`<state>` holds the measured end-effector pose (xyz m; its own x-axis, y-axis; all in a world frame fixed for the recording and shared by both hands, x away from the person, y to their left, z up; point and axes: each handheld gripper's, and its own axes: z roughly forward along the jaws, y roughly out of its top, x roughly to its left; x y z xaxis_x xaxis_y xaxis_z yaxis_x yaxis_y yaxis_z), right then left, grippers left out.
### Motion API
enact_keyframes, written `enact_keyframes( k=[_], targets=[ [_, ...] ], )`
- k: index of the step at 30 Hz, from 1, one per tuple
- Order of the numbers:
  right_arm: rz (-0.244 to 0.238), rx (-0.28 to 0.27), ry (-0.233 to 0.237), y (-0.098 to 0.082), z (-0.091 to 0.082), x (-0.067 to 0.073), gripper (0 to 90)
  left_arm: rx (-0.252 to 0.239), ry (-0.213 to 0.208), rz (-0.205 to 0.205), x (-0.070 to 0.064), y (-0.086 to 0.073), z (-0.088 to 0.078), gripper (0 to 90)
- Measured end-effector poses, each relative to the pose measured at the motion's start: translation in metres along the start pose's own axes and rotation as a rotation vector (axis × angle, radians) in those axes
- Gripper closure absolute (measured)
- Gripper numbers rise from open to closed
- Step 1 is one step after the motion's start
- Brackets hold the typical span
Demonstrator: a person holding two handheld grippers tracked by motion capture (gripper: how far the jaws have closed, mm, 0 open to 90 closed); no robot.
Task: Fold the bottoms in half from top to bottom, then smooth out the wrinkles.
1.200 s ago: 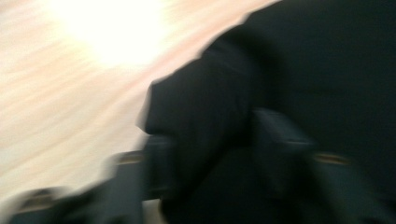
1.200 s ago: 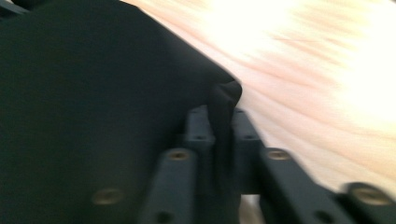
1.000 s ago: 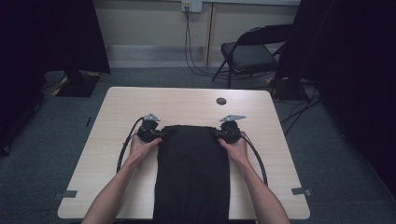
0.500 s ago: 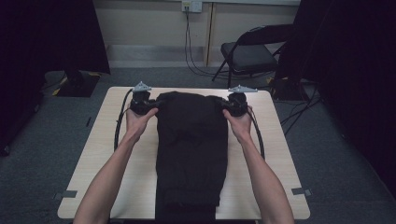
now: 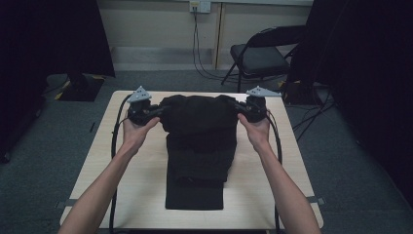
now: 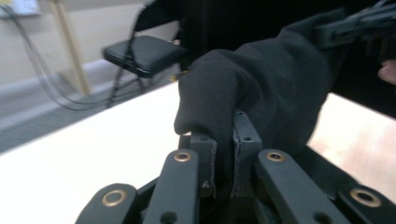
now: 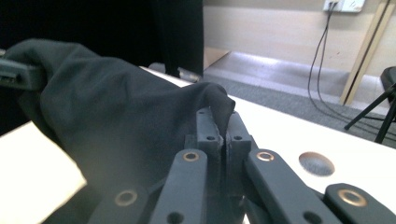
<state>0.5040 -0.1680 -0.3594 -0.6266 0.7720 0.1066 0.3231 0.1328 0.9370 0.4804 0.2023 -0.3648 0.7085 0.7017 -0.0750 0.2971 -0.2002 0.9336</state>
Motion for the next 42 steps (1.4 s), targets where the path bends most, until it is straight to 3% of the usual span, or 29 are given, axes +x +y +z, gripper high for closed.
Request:
enact_keyframes(
  k=[5, 7, 11, 16, 18, 23, 25, 27, 29, 31, 35, 36, 37, 38, 39, 41, 42],
  targets=[
    [0.01, 0.016, 0.02, -0.026, -0.018, 0.007, 87.9, 0.005, -0.046, -0.012, -0.018, -0.027, -0.01, 82.4],
    [0.022, 0.015, 0.035, -0.038, -0.027, 0.012, 87.8, 0.016, -0.063, 0.018, -0.029, -0.037, -0.016, 82.3],
    [0.024, 0.032, 0.057, -0.059, -0.042, 0.022, 87.8, 0.032, -0.096, 0.009, -0.043, -0.053, -0.025, 82.2],
    [0.026, 0.053, 0.088, -0.077, -0.057, 0.034, 87.8, 0.045, -0.119, 0.006, -0.055, -0.067, -0.037, 82.2],
    [0.015, 0.071, 0.097, -0.084, -0.061, 0.039, 87.5, 0.06, -0.126, 0.023, -0.06, -0.071, -0.042, 82.1],
    [-0.005, 0.121, 0.107, -0.103, -0.073, 0.051, 85.7, 0.078, -0.177, -0.013, -0.069, -0.084, -0.052, 81.2],
    [-0.007, 0.134, 0.108, -0.111, -0.08, 0.055, 85.2, 0.097, -0.189, 0.005, -0.075, -0.09, -0.056, 80.9],
    [-0.013, 0.164, 0.115, -0.118, -0.086, 0.059, 84.6, 0.102, -0.203, -0.003, -0.08, -0.095, -0.06, 79.7],
    [-0.017, 0.188, 0.129, -0.128, -0.096, 0.064, 78.5, 0.098, -0.235, -0.016, -0.084, -0.098, -0.066, 73.2],
    [-0.015, 0.193, 0.135, -0.131, -0.099, 0.065, 78.3, 0.09, -0.239, -0.01, -0.086, -0.099, -0.071, 71.1],
    [-0.008, 0.216, 0.165, -0.135, -0.118, 0.071, 64.4, 0.028, -0.285, -0.025, -0.086, -0.093, -0.084, 66.1],
    [-0.008, 0.216, 0.165, -0.135, -0.118, 0.071, 64.4, 0.017, -0.295, -0.025, -0.086, -0.09, -0.085, 66.1],
    [-0.015, 0.179, 0.158, -0.131, -0.124, 0.074, 58.2, -0.006, -0.295, -0.011, -0.086, -0.087, -0.088, 66.0],
    [-0.015, 0.179, 0.158, -0.131, -0.124, 0.074, 58.2, -0.02, -0.294, -0.009, -0.086, -0.083, -0.089, 66.0],
    [-0.011, 0.156, 0.165, -0.127, -0.127, 0.074, 58.0, -0.016, -0.284, -0.007, -0.086, -0.078, -0.088, 65.4],
    [-0.028, 0.144, 0.169, -0.12, -0.126, 0.076, 56.5, 0.021, -0.223, 0.013, -0.086, -0.074, -0.076, 65.3],
    [-0.036, 0.146, 0.173, -0.117, -0.122, 0.076, 56.2, 0.043, -0.227, 0.005, -0.086, -0.074, -0.069, 65.2]
  ],
)
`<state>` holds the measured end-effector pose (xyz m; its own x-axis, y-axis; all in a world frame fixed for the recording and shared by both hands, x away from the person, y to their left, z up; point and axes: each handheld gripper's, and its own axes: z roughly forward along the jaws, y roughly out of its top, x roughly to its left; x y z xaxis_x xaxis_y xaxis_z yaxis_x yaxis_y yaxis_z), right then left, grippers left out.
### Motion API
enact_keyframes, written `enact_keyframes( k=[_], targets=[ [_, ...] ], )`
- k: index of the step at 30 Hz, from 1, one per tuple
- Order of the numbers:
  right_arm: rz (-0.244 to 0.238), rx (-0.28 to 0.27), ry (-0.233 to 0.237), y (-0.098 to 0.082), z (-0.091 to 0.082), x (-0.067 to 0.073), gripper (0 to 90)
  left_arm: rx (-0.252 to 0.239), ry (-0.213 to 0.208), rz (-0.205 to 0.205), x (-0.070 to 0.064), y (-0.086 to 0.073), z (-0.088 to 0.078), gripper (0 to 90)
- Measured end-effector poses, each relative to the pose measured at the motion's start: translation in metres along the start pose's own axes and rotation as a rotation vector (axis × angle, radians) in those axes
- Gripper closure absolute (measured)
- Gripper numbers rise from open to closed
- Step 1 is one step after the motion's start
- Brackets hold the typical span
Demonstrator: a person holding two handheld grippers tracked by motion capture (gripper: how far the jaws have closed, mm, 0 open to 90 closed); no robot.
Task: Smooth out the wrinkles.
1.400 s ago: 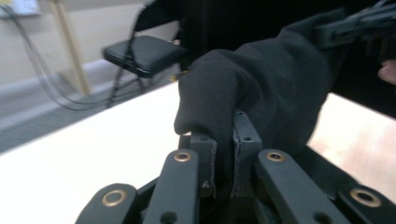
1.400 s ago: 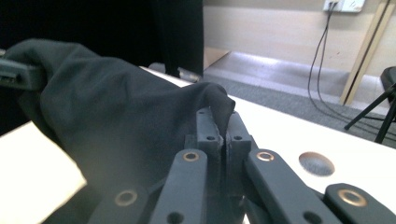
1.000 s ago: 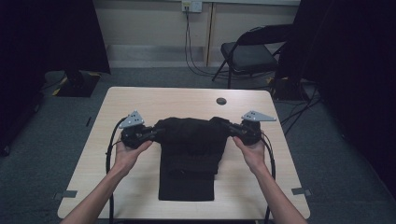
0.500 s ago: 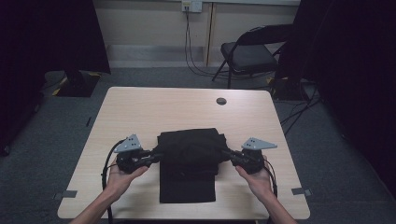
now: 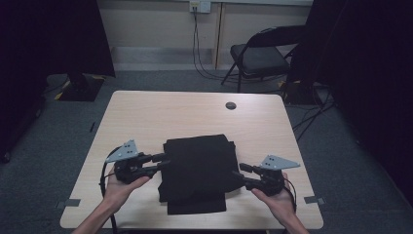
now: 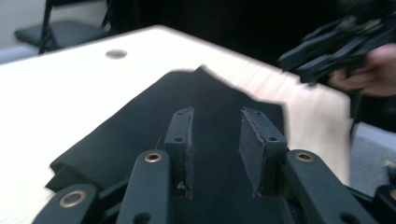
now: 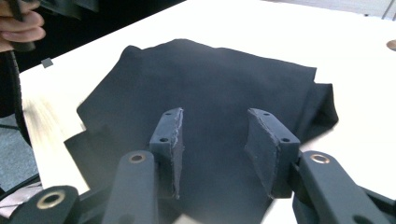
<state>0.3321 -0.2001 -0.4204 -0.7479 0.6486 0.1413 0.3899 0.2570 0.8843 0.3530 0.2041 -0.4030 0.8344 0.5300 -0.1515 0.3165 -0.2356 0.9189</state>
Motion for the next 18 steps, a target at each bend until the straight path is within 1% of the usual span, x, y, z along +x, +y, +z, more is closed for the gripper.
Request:
enact_keyframes(
  k=[1, 2, 3, 4, 5, 6, 7, 8, 9, 10, 11, 13, 14, 16, 17, 18],
  targets=[
    [-0.003, 0.008, 0.006, 0.002, 0.005, 0.0, 56.9, 0.051, 0.015, 0.015, 0.001, -0.001, 0.015, 64.4],
    [-0.024, 0.028, 0.01, 0.005, 0.016, 0.002, 59.3, 0.076, 0.015, 0.023, 0.001, -0.001, 0.021, 62.4],
    [-0.035, 0.037, 0.011, 0.006, 0.021, 0.003, 59.5, 0.125, 0.012, 0.031, 0.001, -0.003, 0.032, 60.8],
    [-0.05, 0.058, 0.019, 0.007, 0.031, 0.005, 60.8, 0.17, 0.018, 0.043, 0.0, -0.007, 0.045, 58.4],
    [-0.055, 0.074, 0.029, 0.008, 0.042, 0.006, 62.2, 0.192, 0.027, 0.05, 0.0, -0.009, 0.051, 55.5],
    [-0.051, 0.082, 0.04, 0.008, 0.049, 0.006, 62.3, 0.21, 0.032, 0.054, 0.0, -0.011, 0.058, 53.8],
    [-0.048, 0.096, 0.054, 0.008, 0.057, 0.007, 62.2, 0.218, 0.018, 0.036, 0.0, -0.014, 0.063, 53.3],
    [-0.051, 0.114, 0.071, 0.006, 0.065, 0.01, 61.4, 0.227, 0.012, 0.033, 0.0, -0.016, 0.066, 53.0],
    [-0.062, 0.133, 0.083, 0.005, 0.071, 0.012, 60.3, 0.238, 0.006, 0.033, -0.001, -0.018, 0.068, 52.8],
    [-0.072, 0.151, 0.091, 0.003, 0.075, 0.015, 58.7, 0.261, -0.001, 0.035, -0.002, -0.022, 0.07, 52.3],
    [-0.084, 0.171, 0.095, -0.001, 0.08, 0.018, 57.6, 0.281, 0.001, 0.042, -0.002, -0.025, 0.072, 52.2],
    [-0.085, 0.217, 0.115, -0.01, 0.088, 0.021, 57.3, 0.295, -0.005, 0.045, -0.003, -0.031, 0.074, 52.2],
    [-0.101, 0.24, 0.117, -0.015, 0.091, 0.023, 58.0, 0.305, -0.006, 0.046, -0.003, -0.032, 0.075, 52.2],
    [-0.149, 0.294, 0.13, -0.025, 0.095, 0.031, 59.2, 0.301, -0.011, 0.032, -0.003, -0.032, 0.076, 50.7],
    [-0.16, 0.3, 0.129, -0.027, 0.095, 0.034, 60.1, 0.275, -0.017, 0.03, -0.003, -0.03, 0.075, 49.8],
    [-0.156, 0.336, 0.155, -0.031, 0.097, 0.038, 65.5, 0.259, -0.025, 0.031, -0.003, -0.027, 0.075, 49.7]
  ],
)
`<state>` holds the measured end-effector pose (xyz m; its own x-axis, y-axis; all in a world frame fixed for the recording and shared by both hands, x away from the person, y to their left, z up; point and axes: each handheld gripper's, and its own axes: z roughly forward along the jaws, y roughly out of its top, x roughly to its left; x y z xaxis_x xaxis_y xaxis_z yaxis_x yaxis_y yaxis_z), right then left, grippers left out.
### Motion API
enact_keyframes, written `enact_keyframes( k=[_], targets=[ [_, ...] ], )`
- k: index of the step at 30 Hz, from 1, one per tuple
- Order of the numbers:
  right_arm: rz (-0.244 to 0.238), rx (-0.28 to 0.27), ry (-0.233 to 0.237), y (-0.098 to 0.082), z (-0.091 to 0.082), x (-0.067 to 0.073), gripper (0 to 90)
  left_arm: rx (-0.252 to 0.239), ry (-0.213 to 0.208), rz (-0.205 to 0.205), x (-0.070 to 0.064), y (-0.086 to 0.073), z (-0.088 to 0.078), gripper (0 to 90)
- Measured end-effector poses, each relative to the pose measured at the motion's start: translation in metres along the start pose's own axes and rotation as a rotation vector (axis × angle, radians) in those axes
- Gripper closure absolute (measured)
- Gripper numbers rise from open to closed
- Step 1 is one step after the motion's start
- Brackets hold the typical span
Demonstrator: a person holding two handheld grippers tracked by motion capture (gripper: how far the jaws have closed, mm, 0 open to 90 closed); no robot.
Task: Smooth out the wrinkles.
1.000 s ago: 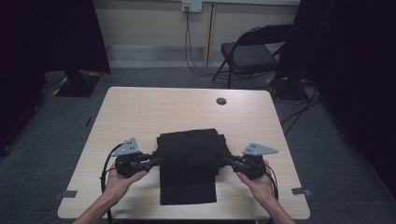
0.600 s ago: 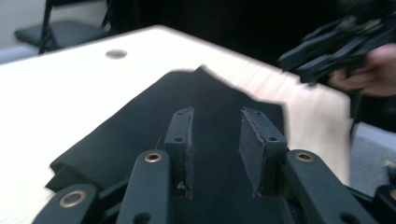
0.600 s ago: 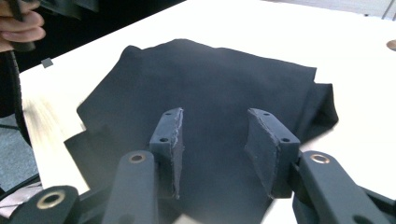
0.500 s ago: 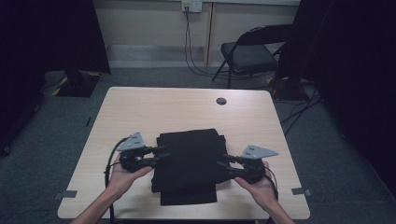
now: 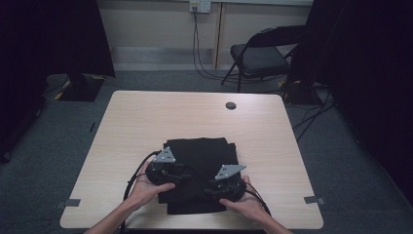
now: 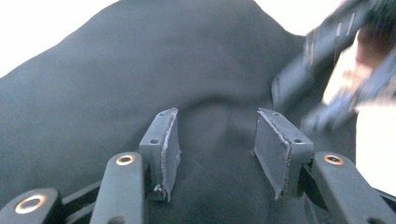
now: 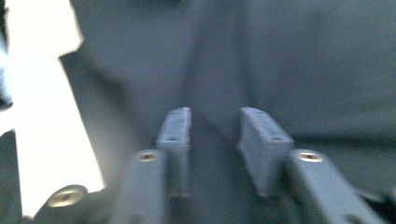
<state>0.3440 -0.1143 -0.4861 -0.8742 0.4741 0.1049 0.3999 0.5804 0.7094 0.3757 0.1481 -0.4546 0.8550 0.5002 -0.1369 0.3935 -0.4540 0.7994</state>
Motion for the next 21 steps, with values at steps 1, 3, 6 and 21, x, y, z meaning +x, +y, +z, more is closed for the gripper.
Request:
enact_keyframes(
  k=[1, 3, 6, 21],
  targets=[
    [-0.035, 0.008, -0.018, -0.005, 0.004, 0.008, 64.2, -0.022, -0.018, -0.007, 0.001, 0.003, -0.001, 49.7],
    [-0.042, 0.021, -0.017, -0.004, 0.003, 0.01, 64.3, -0.042, -0.009, -0.008, 0.001, 0.009, -0.001, 49.7],
    [-0.021, 0.018, -0.002, -0.005, 0.003, 0.008, 64.8, -0.019, 0.018, -0.003, 0.001, 0.01, 0.009, 51.0],
    [0.068, -0.177, -0.093, 0.034, -0.017, -0.034, 59.7, 0.084, 0.002, 0.046, -0.003, -0.009, 0.034, 45.9]
  ],
)
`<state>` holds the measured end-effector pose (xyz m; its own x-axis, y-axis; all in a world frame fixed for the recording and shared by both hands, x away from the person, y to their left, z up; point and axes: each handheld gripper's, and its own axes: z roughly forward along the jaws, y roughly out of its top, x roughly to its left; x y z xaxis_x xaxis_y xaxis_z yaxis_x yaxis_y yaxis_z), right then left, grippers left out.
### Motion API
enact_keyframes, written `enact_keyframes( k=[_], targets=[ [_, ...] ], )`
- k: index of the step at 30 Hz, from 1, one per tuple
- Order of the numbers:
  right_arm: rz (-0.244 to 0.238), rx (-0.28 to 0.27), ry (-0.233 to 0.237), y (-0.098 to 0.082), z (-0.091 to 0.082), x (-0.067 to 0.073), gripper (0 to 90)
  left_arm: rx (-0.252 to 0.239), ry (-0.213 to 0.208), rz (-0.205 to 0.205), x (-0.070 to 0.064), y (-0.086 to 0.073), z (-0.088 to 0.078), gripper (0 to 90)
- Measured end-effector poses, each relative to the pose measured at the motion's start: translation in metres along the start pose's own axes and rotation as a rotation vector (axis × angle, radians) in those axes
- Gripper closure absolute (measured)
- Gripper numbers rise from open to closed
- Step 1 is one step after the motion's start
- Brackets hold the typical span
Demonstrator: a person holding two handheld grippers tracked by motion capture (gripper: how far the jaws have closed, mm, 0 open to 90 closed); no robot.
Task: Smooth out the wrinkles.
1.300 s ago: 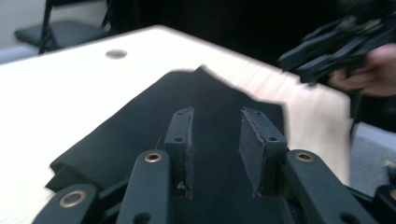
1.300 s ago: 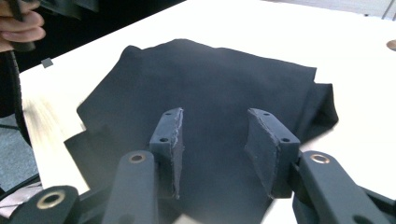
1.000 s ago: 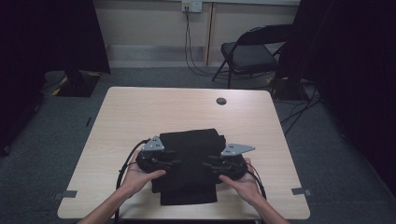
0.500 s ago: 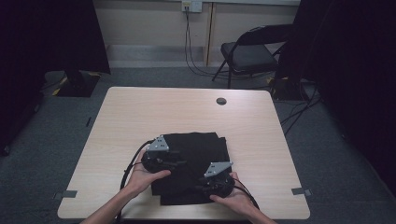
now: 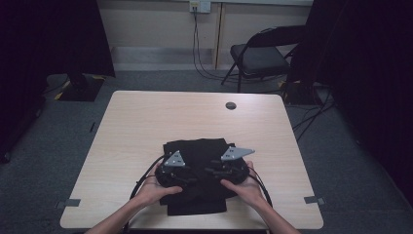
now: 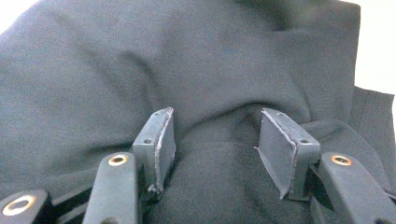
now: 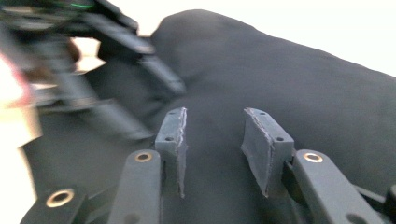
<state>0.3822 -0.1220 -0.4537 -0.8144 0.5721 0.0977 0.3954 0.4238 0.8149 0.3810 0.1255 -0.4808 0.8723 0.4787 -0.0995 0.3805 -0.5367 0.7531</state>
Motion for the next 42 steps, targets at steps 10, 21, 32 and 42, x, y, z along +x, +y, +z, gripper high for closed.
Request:
enact_keyframes(
  k=[10, 21, 32, 42],
  targets=[
    [-0.003, 0.118, -0.021, -0.023, 0.022, -0.003, 57.0, -0.005, -0.024, 0.01, -0.001, 0.005, -0.001, 45.0],
    [-0.034, 0.121, -0.036, -0.03, -0.007, 0.014, 52.6, -0.011, -0.082, -0.038, -0.006, 0.005, 0.014, 48.0],
    [0.048, 0.008, -0.075, 0.024, 0.006, -0.047, 27.4, 0.012, -0.064, -0.03, -0.007, 0.007, 0.016, 48.6],
    [0.038, 0.097, -0.022, 0.04, 0.066, -0.069, 19.6, 0.027, -0.065, -0.031, -0.007, 0.009, 0.018, 48.6]
  ],
)
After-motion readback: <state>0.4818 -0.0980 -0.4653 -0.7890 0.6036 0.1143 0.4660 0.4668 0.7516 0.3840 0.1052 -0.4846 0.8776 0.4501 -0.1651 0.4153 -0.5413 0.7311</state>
